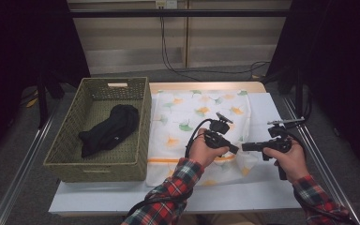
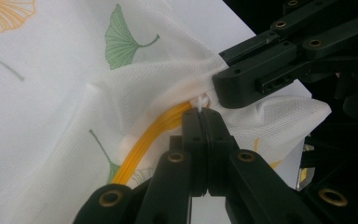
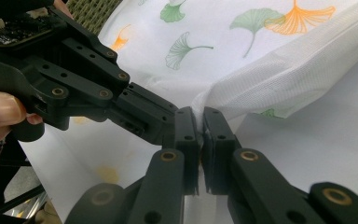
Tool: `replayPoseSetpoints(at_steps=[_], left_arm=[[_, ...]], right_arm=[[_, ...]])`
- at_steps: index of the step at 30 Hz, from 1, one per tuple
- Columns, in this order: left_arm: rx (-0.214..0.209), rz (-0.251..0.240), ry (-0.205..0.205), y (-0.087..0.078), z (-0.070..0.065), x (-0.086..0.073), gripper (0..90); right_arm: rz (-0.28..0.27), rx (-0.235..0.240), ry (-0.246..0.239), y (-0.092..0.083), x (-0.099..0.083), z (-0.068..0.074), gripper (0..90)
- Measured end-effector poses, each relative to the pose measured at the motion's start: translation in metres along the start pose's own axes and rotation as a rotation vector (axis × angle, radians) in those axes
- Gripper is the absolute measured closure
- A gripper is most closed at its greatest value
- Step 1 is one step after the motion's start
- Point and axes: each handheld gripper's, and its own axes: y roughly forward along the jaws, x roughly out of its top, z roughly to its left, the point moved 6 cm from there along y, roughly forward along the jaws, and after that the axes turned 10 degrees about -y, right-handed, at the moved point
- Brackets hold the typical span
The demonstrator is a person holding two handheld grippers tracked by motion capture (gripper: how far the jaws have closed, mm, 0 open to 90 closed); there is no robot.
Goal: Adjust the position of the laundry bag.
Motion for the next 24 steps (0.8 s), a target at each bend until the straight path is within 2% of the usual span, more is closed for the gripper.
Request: replayPoseSetpoints(at_steps=[1, 2, 4, 9, 13, 24], left_arm=[[0.008, -0.005, 0.001, 0.0006, -0.0002, 0.0001, 89.5], [-0.001, 0.002, -0.003, 0.0009, -0.0006, -0.0004, 89.6], [-0.005, 0.014, 0.014, 0.0018, -0.0020, -0.0010, 90.0], [0.008, 0.010, 0.025, -0.0018, -0.0034, 0.0001, 90.0], [0.016, 0.026, 0.044, -0.0033, -0.0056, 0.0012, 90.0], [0.007, 0.045, 0.031, -0.0012, -0.0059, 0.0001, 90.0]], right_arm=[[0.004, -0.003, -0.003, -0.0001, -0.0005, -0.0002, 86.6], [0.004, -0.002, -0.001, -0.0002, -0.0006, 0.0000, 86.6], [0.007, -0.002, -0.003, -0.0002, -0.0011, -0.0001, 86.6], [-0.002, 0.002, 0.006, -0.0034, -0.0013, -0.0004, 86.7], [-0.007, 0.008, 0.009, -0.0061, -0.0016, -0.0004, 86.8], [0.002, 0.006, 0.005, -0.0093, -0.0028, -0.0014, 87.0]])
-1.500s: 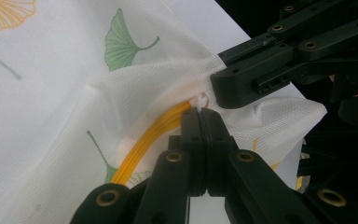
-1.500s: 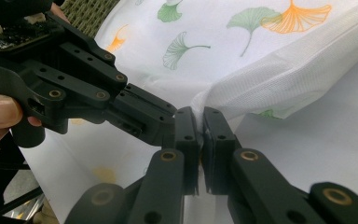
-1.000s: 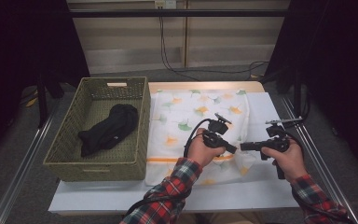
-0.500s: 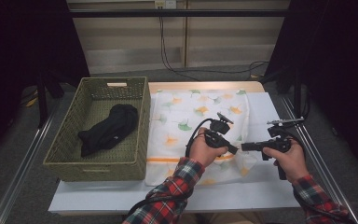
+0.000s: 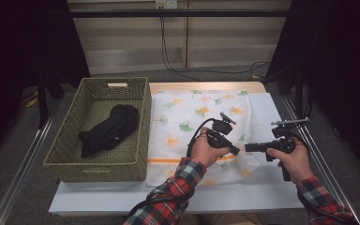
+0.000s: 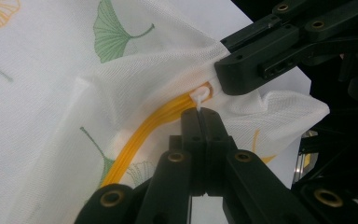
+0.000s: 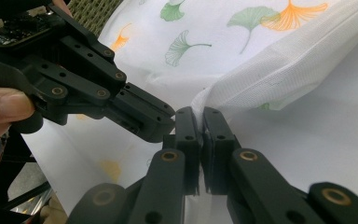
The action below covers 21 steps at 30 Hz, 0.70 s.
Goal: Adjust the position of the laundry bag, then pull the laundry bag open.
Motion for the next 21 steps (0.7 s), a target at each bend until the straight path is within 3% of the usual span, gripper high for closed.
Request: replayPoseSetpoints(at_steps=[9, 10, 15, 21], left_arm=[[-0.006, 0.018, 0.005, -0.0018, 0.0020, -0.0021, 90.0], [0.000, 0.003, 0.002, -0.0007, 0.0006, -0.0014, 90.0], [0.002, 0.030, -0.001, -0.0013, -0.0004, -0.0016, 90.0], [-0.006, 0.020, -0.003, 0.0001, -0.0027, -0.0006, 90.0]], right_arm=[[-0.003, 0.010, 0.004, -0.0022, -0.0010, 0.0001, 87.1], [-0.004, 0.010, 0.005, -0.0023, -0.0011, 0.0003, 87.2], [-0.003, 0.010, 0.004, -0.0029, -0.0016, 0.0001, 87.2], [-0.001, 0.013, 0.009, -0.0055, -0.0038, -0.0009, 87.2]])
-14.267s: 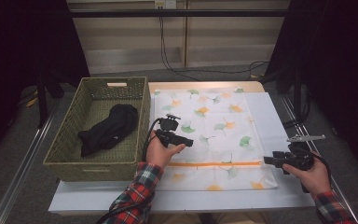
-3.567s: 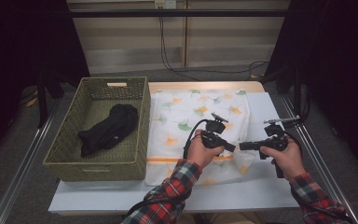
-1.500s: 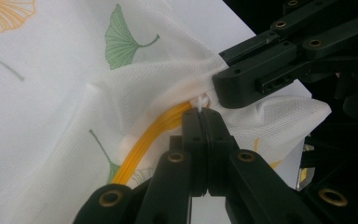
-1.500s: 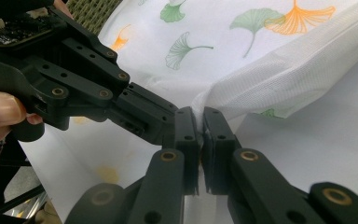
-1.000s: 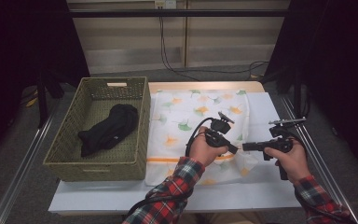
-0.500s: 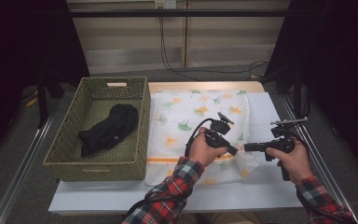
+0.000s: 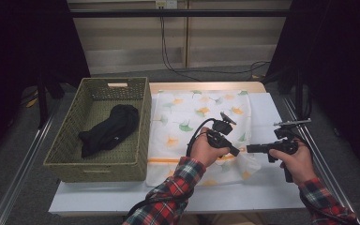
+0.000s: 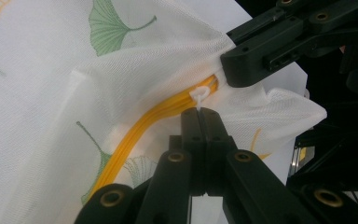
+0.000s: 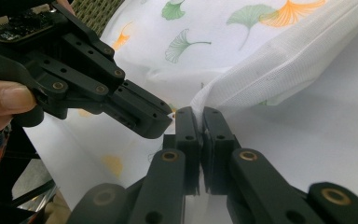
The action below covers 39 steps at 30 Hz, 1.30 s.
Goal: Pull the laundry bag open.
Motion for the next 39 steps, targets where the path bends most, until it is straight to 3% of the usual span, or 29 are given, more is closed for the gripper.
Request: replayPoseSetpoints(at_steps=[9, 11, 19, 21, 22, 24, 27, 39], left_arm=[[0.023, 0.017, 0.012, -0.001, 0.001, 0.000, 90.0], [0.005, 0.015, 0.003, -0.001, 0.001, 0.000, 90.0], [0.024, 0.036, 0.000, -0.004, 0.005, -0.001, 90.0], [0.004, 0.036, -0.004, -0.005, 0.006, -0.001, 90.0], [0.030, 0.046, -0.004, -0.005, 0.006, -0.002, 90.0], [0.038, 0.043, 0.000, -0.005, 0.007, -0.003, 90.0], [0.010, 0.046, -0.007, -0.007, 0.008, -0.003, 90.0], [0.041, 0.041, -0.006, -0.014, 0.016, -0.007, 90.0]], right_arm=[[-0.005, 0.000, 0.000, -0.003, -0.001, -0.002, 87.3], [-0.007, -0.001, 0.008, -0.004, -0.002, -0.003, 87.2], [-0.012, -0.004, 0.010, -0.007, -0.003, -0.004, 87.3], [-0.014, -0.002, 0.016, -0.008, -0.003, -0.005, 87.3], [-0.014, 0.000, 0.016, -0.009, -0.003, -0.006, 87.3], [-0.010, -0.003, 0.018, -0.009, -0.003, -0.006, 87.3], [-0.012, -0.003, 0.022, -0.011, -0.002, -0.007, 87.3], [-0.018, -0.006, 0.033, -0.012, -0.003, -0.009, 87.3]])
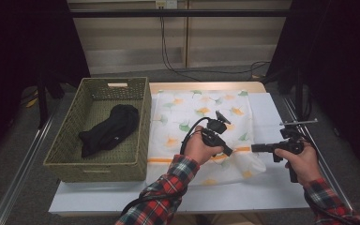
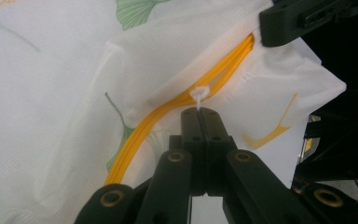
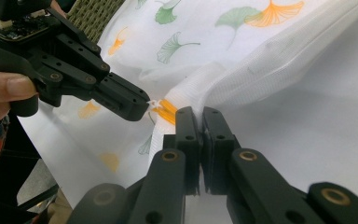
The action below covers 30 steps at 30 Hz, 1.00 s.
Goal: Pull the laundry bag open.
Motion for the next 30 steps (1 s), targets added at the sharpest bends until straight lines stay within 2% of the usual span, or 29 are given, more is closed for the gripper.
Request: replayPoseSetpoints(at_steps=[6, 10, 12, 16, 18, 21, 22, 24, 26, 30], left_arm=[[0.021, 0.005, -0.001, -0.003, 0.002, -0.004, 90.0], [0.005, 0.016, 0.012, -0.002, 0.002, -0.004, 90.0], [0.031, 0.017, 0.010, -0.004, 0.004, -0.005, 90.0], [-0.009, 0.032, 0.008, -0.006, 0.006, -0.007, 90.0], [0.012, 0.042, 0.019, -0.007, 0.010, -0.007, 90.0], [0.001, 0.044, -0.006, -0.008, 0.012, -0.009, 90.0], [0.011, 0.047, -0.001, -0.008, 0.013, -0.009, 90.0], [0.004, 0.039, -0.011, -0.009, 0.013, -0.009, 90.0], [0.003, 0.044, -0.001, -0.010, 0.013, -0.008, 90.0], [0.001, 0.042, -0.006, -0.011, 0.013, -0.008, 90.0]], right_arm=[[-0.012, -0.008, 0.008, -0.007, -0.005, -0.005, 87.3], [-0.014, -0.014, 0.012, -0.009, -0.007, -0.005, 87.3], [-0.013, -0.019, 0.013, -0.010, -0.008, -0.006, 87.3], [-0.015, -0.022, 0.019, -0.011, -0.010, -0.008, 87.3], [-0.012, -0.026, 0.023, -0.012, -0.012, -0.009, 87.3], [-0.017, -0.033, 0.023, -0.014, -0.013, -0.010, 87.3], [-0.018, -0.032, 0.029, -0.015, -0.013, -0.010, 87.2], [-0.019, -0.033, 0.029, -0.016, -0.014, -0.010, 87.3], [-0.018, -0.034, 0.033, -0.016, -0.014, -0.011, 87.2], [-0.019, -0.034, 0.033, -0.016, -0.014, -0.011, 87.3]])
